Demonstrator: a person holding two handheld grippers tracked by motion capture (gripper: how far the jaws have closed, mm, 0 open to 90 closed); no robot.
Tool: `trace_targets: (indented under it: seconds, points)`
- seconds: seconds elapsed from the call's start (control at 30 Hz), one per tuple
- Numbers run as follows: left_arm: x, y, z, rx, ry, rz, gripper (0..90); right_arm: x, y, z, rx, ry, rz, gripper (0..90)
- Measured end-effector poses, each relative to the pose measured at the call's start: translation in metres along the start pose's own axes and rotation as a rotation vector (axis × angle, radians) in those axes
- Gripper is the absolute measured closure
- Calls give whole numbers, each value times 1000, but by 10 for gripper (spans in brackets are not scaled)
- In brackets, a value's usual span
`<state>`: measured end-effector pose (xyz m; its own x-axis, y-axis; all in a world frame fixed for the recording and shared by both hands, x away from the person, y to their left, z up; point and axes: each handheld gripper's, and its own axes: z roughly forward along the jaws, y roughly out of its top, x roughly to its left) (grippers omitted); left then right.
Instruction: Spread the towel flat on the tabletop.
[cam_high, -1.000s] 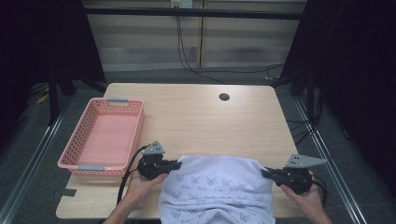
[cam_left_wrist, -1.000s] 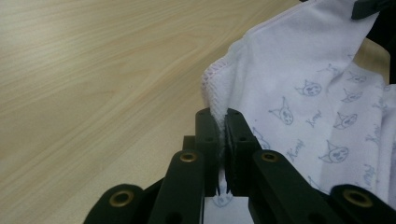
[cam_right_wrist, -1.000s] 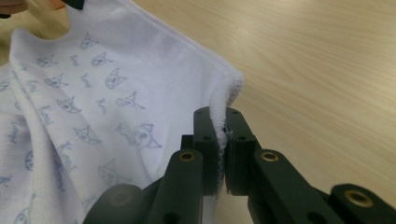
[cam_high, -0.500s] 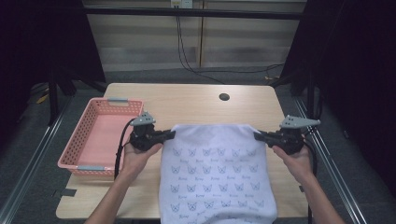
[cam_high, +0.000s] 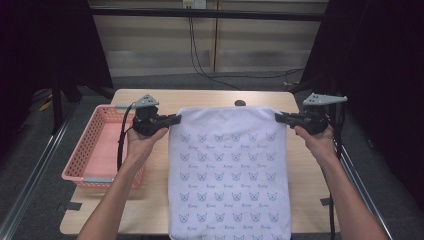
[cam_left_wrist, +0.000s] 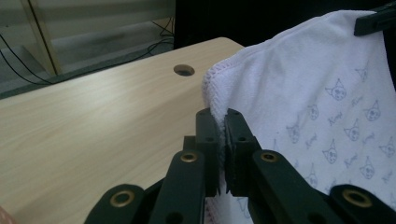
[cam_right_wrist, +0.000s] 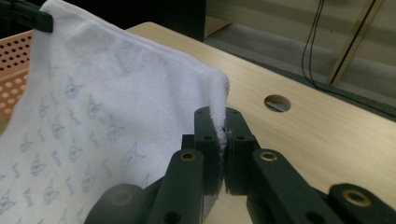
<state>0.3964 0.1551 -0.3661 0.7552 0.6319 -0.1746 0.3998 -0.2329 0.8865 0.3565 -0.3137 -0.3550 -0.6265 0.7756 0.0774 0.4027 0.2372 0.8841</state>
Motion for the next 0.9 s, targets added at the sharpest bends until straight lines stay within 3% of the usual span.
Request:
trace_targets:
  seconds: [0.23, 0.37, 0.53, 0.67, 0.8, 0.9]
  points:
    - [6, 32, 4, -25, 23, 38, 863, -15, 25, 4, -38, -18, 1, 869]
    - [11, 47, 4, -61, 27, 37, 864, -24, 38, 6, -96, -18, 18, 869]
    - [15, 66, 0, -83, 45, 43, 864, -37, 52, 6, -113, -30, 22, 869]
    - [15, 85, -4, -132, 43, 34, 865, -44, 73, 1, -128, -53, 12, 869]
    - [11, 87, -3, -133, 48, 47, 865, -45, 90, -8, -174, -61, 10, 869]
    - [8, 71, 3, -107, 22, 48, 865, -41, 81, -8, -146, -50, -1, 870]
